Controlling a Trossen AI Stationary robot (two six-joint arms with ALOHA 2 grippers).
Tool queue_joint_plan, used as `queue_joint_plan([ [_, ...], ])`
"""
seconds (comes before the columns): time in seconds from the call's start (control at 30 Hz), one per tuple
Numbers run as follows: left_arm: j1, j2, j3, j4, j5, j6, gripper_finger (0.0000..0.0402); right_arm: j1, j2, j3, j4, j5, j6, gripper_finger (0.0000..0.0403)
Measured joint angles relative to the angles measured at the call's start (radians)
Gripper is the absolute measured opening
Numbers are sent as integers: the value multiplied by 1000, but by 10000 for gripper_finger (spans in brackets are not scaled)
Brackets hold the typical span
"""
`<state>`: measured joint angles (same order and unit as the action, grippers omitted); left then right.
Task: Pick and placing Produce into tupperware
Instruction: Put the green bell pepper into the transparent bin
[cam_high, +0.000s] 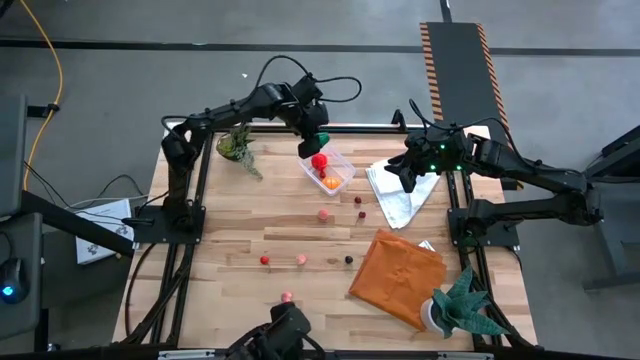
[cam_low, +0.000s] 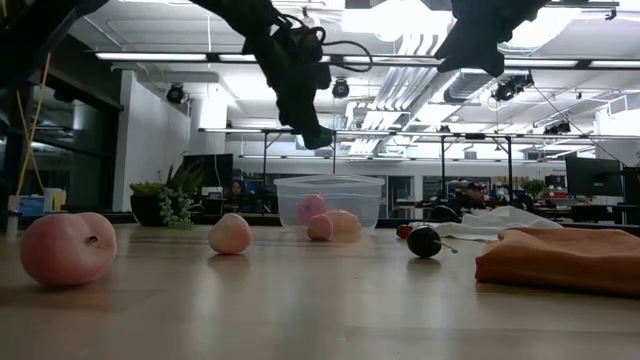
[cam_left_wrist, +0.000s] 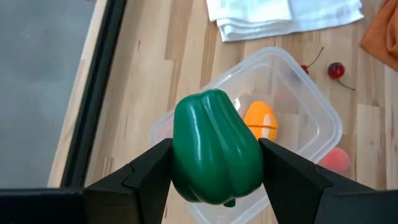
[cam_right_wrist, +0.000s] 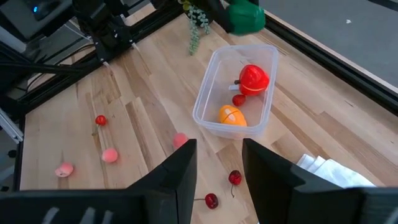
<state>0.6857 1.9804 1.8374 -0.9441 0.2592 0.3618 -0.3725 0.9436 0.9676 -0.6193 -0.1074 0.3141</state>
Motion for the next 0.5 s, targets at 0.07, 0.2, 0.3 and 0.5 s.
queue_joint_plan([
  [0.07,-11,14,0,1,0,0,214,0,0,0,0,0,0,119],
  [0.2,-42,36,0,5,0,0,214,0,0,0,0,0,-6,119],
  [0.3,-65,58,0,4,0,2,214,0,0,0,0,0,-8,119],
  [0.5,-100,79,0,9,-5,4,214,0,0,0,0,0,-8,119],
])
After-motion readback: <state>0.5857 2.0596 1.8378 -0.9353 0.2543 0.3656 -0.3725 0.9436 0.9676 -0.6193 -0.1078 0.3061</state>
